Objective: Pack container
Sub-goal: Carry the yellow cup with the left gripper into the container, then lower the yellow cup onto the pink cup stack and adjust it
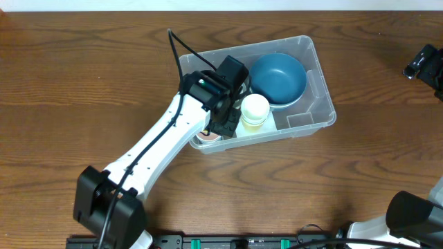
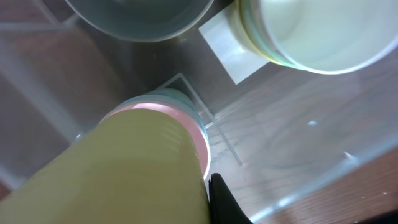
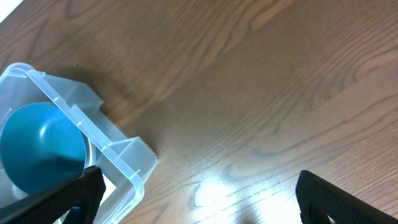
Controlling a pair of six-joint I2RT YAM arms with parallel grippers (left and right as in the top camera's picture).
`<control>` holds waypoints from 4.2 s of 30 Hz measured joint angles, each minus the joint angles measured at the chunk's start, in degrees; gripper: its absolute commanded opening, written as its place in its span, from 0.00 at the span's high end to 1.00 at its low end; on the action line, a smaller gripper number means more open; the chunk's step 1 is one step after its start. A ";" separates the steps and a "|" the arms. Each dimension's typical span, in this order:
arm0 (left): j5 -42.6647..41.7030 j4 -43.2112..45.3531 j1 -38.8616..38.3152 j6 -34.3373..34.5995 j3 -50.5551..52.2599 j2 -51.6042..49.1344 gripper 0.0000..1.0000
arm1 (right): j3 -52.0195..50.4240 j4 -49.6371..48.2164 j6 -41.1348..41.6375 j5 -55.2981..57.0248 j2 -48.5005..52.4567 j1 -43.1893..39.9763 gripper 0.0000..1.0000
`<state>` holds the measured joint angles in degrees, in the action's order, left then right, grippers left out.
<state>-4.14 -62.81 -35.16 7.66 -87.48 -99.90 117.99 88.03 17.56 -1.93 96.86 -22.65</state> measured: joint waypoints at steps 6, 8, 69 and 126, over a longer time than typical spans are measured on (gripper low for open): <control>1.22 -0.15 0.00 -0.02 0.00 -2.03 0.87 | 0.00 0.00 -0.02 0.00 0.00 0.00 0.01; 1.90 -0.20 0.00 -0.31 0.00 -2.16 0.70 | 0.00 -0.02 -0.02 0.00 0.00 0.00 0.01; -1.07 -0.20 -3.54 20.72 17.84 13.94 0.94 | 0.00 0.00 -0.02 0.00 0.00 0.00 0.01; 13.35 -0.66 -2.45 22.58 16.50 25.22 0.94 | 0.00 0.00 -0.02 0.00 0.00 0.00 0.01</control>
<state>9.21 -63.46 -37.60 30.24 -70.98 -74.67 117.99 88.03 17.54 -1.93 96.86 -22.65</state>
